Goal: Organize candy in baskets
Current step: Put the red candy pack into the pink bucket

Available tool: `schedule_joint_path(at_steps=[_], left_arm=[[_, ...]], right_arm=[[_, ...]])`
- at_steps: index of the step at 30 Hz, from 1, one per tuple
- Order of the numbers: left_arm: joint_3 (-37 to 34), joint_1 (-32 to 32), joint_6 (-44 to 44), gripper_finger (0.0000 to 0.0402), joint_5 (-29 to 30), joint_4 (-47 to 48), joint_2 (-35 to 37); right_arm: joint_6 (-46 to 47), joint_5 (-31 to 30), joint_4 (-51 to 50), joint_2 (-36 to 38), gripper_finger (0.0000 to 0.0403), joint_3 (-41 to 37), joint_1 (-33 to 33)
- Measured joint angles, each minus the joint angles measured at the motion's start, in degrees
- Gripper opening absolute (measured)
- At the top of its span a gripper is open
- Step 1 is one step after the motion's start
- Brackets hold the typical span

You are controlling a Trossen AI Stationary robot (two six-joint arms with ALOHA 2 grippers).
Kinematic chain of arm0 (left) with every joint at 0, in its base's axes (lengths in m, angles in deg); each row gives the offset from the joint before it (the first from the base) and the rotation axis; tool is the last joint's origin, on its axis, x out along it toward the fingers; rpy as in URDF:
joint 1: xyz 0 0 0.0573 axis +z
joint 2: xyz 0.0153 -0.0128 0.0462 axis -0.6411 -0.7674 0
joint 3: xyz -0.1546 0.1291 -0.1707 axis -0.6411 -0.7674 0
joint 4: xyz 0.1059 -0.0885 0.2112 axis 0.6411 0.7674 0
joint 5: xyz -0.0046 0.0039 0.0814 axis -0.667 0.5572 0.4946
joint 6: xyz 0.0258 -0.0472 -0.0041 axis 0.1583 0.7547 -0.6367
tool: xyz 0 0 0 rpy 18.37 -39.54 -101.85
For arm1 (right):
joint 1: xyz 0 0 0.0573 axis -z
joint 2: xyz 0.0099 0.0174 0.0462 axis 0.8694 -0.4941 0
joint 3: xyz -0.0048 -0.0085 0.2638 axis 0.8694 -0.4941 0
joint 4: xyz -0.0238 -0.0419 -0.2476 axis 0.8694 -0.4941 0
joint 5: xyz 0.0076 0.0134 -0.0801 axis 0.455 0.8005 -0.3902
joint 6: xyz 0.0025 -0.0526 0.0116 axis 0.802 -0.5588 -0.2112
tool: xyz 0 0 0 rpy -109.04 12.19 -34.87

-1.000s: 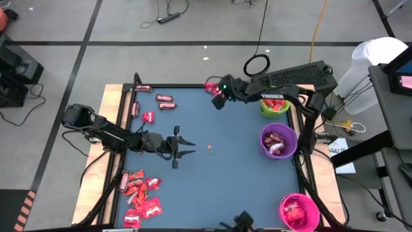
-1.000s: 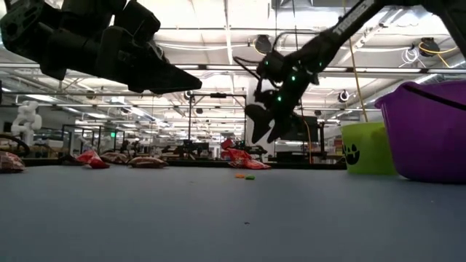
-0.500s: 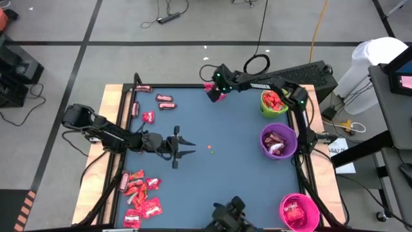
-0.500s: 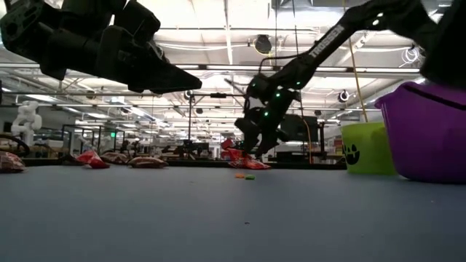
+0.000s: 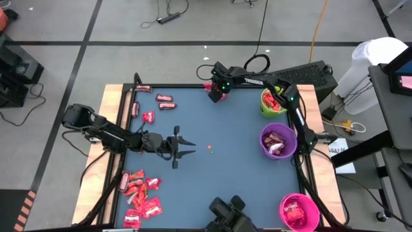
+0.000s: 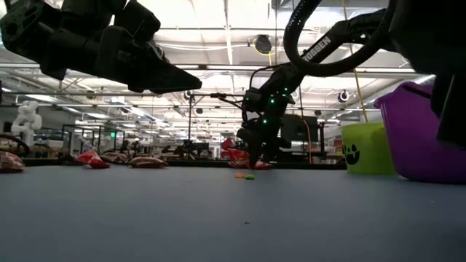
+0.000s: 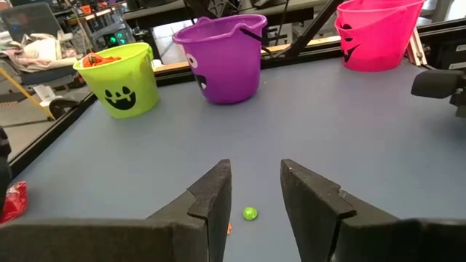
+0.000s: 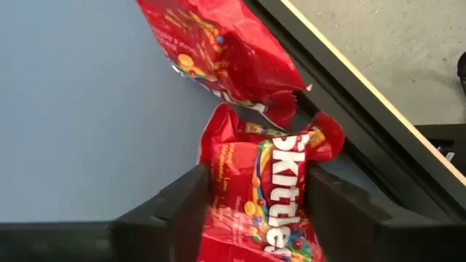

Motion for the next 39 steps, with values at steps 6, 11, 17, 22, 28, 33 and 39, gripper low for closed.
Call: schedule_joint_path(at_steps=[6,11,17,22,28,33,39], left_arm=[[0.0,0.0,0.0,0.0128,0.0,0.0,0.0],[0.0,0.0,0.0,0.0128,0.0,0.0,0.0],[0.0,0.0,0.0,0.0128,-0.1,0.0,0.0],[0.0,0.0,0.0,0.0128,-0.1,0.0,0.0],[0.0,0.0,0.0,0.0128,-0.3,0.0,0.0],[0.0,0.0,-0.1,0.0128,-0.3,-0.1,0.0],[0.0,0.0,-0.1,0.0128,-0.3,-0.1,0.0]], right_arm=[[-2.2,0.1,-1.5,0.4,0.0100,0.0,-0.2],[-2.4,-0.1,-2.8,3.6,0.0032,-0.2,-1.7],[-2.5,-0.1,-8.0,11.7,0.0036,-0.1,-6.1],[-0.8,0.0,-15.0,20.4,0.0055,-0.1,-12.0],[5.3,0.0,-22.7,30.6,0.0054,-0.1,-22.4],[15.4,0.0,-28.0,37.4,0.0054,-0.1,-32.9],[30.5,-1.7,-32.3,41.8,0.0054,-0.1,-47.1]])
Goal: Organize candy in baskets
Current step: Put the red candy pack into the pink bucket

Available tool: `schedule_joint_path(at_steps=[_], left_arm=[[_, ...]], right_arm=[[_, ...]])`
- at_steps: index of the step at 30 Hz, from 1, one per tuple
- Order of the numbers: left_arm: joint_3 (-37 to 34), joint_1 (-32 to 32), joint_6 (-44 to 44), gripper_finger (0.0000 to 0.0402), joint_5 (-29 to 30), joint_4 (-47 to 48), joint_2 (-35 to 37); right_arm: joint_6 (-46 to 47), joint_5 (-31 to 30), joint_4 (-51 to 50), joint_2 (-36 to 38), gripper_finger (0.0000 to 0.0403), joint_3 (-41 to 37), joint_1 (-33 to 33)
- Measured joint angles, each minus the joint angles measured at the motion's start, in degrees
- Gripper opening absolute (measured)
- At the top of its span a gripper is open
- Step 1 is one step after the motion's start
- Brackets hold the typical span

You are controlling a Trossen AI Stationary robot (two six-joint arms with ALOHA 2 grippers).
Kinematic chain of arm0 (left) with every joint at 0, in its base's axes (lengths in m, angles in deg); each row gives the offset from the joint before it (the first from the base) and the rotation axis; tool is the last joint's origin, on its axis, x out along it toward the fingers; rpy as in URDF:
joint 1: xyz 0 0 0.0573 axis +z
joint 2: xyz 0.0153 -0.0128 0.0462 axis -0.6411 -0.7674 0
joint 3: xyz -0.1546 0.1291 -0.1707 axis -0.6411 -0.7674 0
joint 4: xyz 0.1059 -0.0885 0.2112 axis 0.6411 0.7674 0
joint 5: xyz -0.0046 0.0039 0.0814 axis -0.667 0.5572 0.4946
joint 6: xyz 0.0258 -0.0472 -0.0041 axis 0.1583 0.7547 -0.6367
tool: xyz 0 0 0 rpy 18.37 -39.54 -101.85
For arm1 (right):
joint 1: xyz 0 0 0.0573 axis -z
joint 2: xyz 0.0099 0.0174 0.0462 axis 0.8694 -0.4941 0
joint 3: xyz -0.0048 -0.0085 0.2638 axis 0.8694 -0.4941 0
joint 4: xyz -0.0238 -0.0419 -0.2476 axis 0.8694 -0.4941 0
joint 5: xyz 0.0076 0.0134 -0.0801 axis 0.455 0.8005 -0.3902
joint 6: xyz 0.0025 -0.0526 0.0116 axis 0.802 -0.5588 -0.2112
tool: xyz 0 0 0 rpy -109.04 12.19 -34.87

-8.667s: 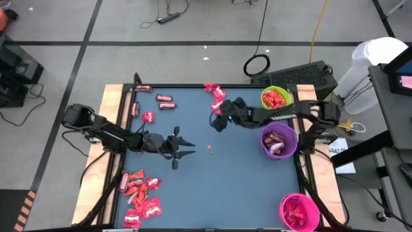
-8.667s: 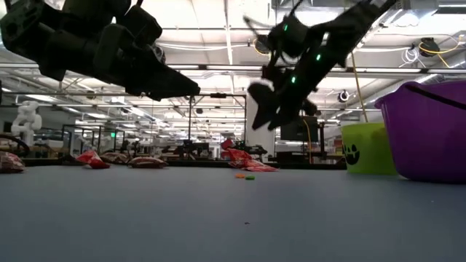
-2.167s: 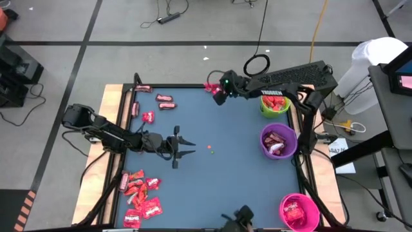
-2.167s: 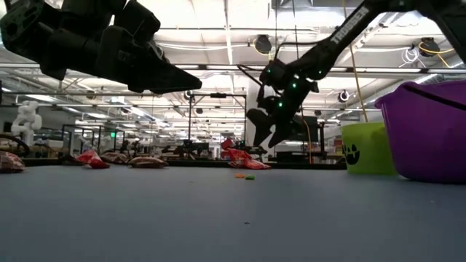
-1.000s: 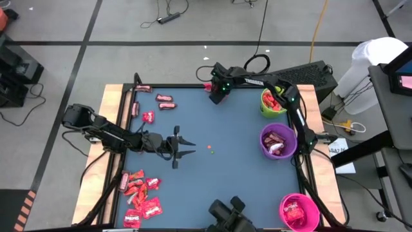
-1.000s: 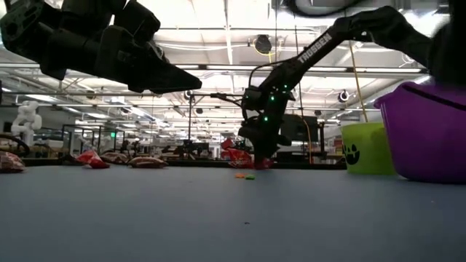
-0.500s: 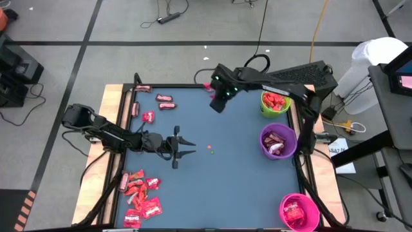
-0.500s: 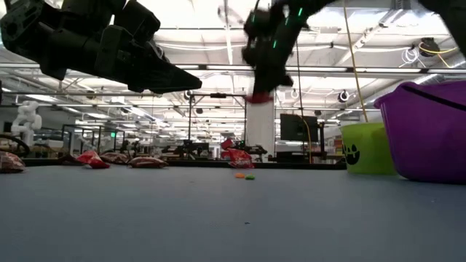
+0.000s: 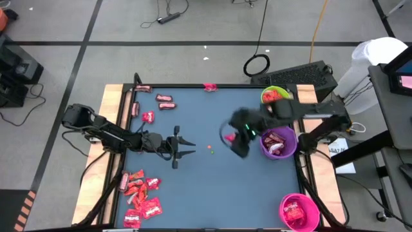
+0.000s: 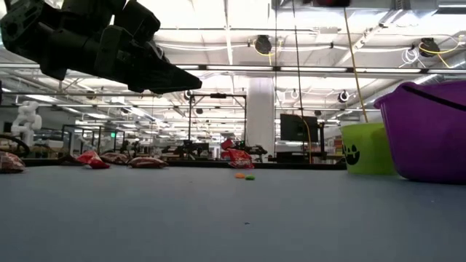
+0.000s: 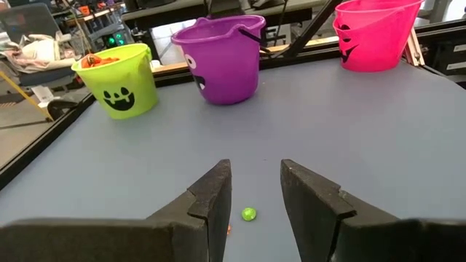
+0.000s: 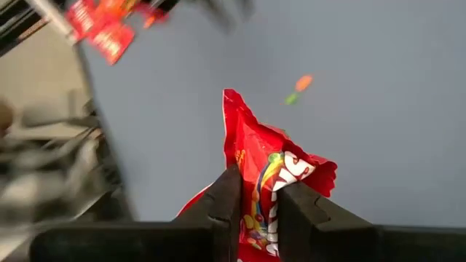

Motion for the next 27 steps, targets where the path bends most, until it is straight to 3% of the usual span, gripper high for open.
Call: schedule_joint_path(at_steps=[7,11,22,27], left_arm=[[0.0,0.0,0.0,0.0128,0.0,0.0,0.0],[0.0,0.0,0.0,0.0128,0.0,0.0,0.0],[0.0,0.0,-0.2,0.0128,0.0,0.0,0.0],[0.0,0.0,-3.3,0.0128,0.4,-0.2,0.0]], right_arm=[[18.8,-6.2,-6.2,0.3,0.0054,0.0,-15.2],[23.6,-12.5,-9.1,0.0,0.0054,-0.6,-23.3],[56.7,-13.3,-15.7,-0.6,0.0054,-0.7,-41.1],[67.2,-12.6,-19.5,-3.7,0.0054,-0.7,-47.3]])
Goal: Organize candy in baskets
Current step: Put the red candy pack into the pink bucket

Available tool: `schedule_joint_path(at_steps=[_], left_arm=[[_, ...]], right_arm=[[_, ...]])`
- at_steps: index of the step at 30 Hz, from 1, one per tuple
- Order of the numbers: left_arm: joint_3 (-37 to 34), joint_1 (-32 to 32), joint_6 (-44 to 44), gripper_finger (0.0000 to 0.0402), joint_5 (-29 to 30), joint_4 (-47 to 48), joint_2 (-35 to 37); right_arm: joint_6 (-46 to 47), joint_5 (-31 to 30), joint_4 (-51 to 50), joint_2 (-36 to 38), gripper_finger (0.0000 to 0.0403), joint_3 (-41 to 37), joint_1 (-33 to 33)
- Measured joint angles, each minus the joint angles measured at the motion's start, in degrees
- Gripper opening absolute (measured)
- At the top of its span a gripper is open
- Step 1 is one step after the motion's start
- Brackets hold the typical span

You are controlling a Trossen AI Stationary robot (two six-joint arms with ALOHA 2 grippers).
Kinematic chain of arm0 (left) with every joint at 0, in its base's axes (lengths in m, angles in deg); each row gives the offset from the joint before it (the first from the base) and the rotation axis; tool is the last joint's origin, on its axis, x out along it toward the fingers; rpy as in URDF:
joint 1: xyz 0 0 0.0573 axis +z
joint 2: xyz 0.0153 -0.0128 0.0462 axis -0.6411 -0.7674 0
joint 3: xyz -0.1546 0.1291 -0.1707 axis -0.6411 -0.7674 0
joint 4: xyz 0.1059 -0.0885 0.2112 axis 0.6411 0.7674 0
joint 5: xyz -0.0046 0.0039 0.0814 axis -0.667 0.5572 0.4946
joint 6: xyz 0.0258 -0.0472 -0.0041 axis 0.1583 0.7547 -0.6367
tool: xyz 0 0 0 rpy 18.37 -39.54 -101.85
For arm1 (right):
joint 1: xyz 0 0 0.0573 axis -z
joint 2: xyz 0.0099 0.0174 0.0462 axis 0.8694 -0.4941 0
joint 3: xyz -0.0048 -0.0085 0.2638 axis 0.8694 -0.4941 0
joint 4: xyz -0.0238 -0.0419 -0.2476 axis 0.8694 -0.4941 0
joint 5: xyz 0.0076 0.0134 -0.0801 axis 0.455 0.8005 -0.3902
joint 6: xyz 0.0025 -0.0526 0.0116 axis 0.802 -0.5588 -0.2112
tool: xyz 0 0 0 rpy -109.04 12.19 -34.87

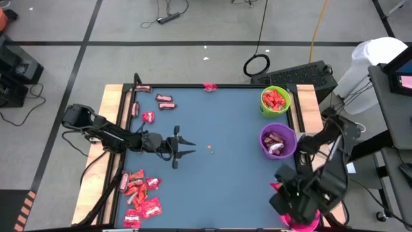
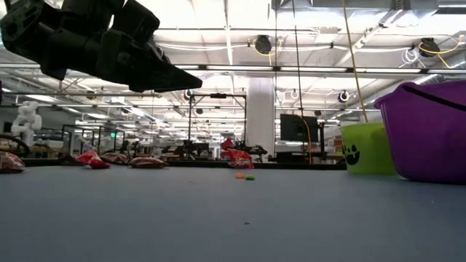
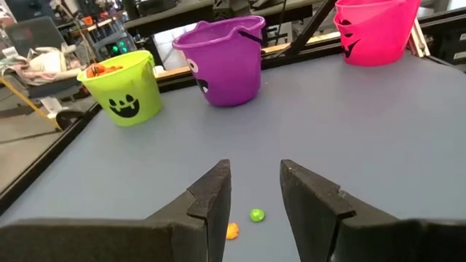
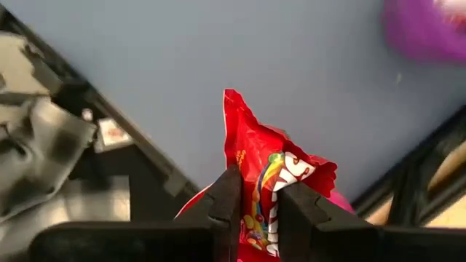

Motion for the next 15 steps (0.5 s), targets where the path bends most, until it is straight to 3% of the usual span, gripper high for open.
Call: schedule_joint_path(at_steps=[5,11,15], left_arm=[[0.0,0.0,-0.2,0.0128,0.0,-0.1,0.0],[0.0,0.0,-0.3,0.0128,0.0,-0.5,0.0],[0.0,0.1,-0.3,0.0128,0.3,-3.4,0.0]], right_arm=[[8.8,3.9,0.4,-4.1,0.0054,-0.5,-4.7],[21.8,11.5,1.4,-8.6,0.0055,-0.5,-8.7],[25.1,18.5,1.6,-10.8,0.0059,-0.5,-9.4]])
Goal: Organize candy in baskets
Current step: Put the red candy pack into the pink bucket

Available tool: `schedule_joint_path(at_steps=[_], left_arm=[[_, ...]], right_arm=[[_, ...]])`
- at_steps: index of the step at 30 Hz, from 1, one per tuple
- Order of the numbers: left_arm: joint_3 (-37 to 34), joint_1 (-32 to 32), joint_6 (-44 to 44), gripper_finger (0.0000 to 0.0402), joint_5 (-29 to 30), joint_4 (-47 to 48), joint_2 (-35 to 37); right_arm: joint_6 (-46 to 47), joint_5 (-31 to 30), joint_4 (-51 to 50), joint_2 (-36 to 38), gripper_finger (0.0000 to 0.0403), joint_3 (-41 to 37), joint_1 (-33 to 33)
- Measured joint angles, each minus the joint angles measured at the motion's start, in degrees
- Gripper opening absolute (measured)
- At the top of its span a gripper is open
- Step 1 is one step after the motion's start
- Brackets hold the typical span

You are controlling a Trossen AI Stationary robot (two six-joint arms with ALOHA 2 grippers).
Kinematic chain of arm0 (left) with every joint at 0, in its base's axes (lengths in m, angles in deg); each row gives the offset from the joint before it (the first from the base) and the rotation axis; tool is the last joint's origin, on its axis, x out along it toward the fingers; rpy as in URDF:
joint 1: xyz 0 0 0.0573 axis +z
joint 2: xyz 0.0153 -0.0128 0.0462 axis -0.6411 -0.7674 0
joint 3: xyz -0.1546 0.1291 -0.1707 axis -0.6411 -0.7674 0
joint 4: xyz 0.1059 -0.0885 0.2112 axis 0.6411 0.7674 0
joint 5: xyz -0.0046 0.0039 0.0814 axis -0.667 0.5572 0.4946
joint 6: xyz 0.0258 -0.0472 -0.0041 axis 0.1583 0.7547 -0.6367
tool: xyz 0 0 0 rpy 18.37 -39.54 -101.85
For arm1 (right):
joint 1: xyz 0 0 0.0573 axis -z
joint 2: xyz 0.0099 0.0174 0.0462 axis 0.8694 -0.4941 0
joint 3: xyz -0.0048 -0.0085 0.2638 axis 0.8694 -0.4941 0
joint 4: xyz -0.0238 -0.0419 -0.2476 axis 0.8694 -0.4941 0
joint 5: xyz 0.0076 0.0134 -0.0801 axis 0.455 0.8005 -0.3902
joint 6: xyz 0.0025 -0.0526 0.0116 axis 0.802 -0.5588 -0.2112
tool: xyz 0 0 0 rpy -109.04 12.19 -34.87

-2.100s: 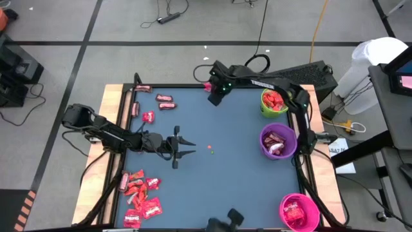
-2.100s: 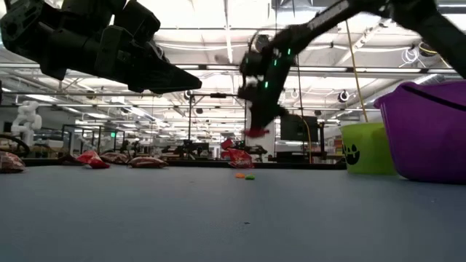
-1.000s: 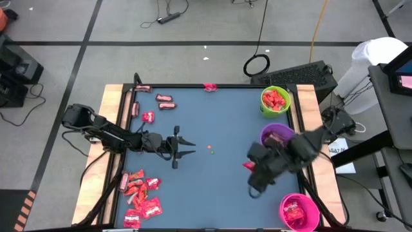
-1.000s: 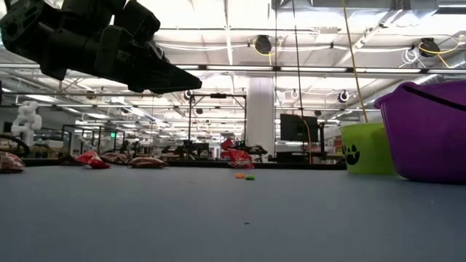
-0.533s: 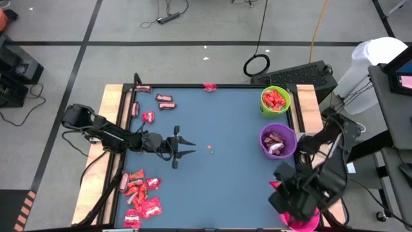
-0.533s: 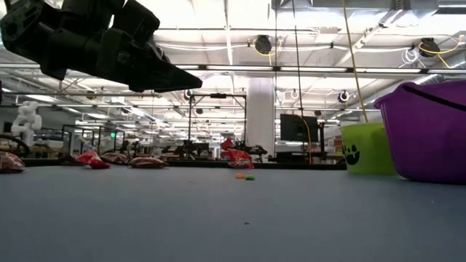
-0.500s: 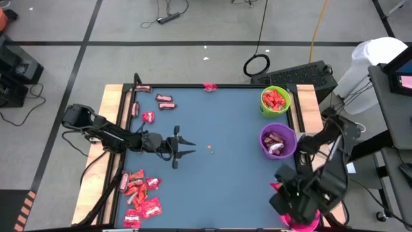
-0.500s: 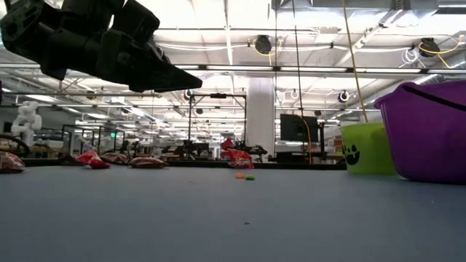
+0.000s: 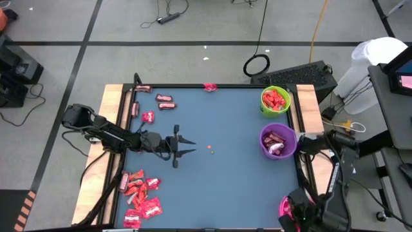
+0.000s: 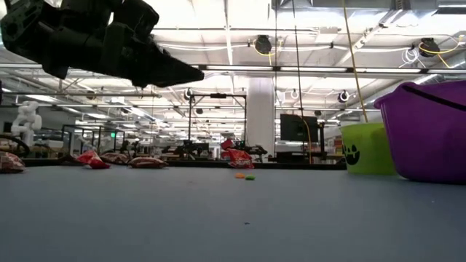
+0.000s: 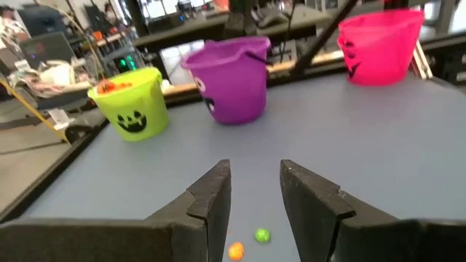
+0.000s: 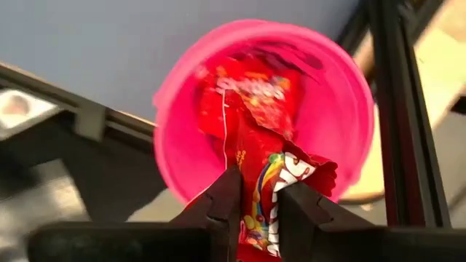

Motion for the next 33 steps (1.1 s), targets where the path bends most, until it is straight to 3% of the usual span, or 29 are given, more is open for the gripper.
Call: schedule_joint_path(at_steps=[14,18,24,27,33], left_arm=[[0.0,0.3,0.0,0.0128,0.0,-1.9,0.0],[0.0,0.9,-0.7,0.0128,0.0,-1.6,0.0],[0.0,2.4,-1.3,0.0128,0.0,-1.4,0.0],[0.0,2.6,-1.2,0.0128,0.0,-1.1,0.0],[0.0,2.6,-0.3,0.0128,0.1,0.4,0.0]], right_arm=[[0.8,2.3,-0.5,0.7,0.0163,-0.1,3.1],[-4.1,-6.5,-1.5,2.2,0.0169,0.0,6.2],[-25.0,-27.6,-1.5,2.4,0.0169,0.0,13.0],[-30.8,-35.4,-1.2,2.4,0.0169,0.0,16.6],[-46.8,-41.5,-0.5,2.4,0.0184,-0.6,24.6]])
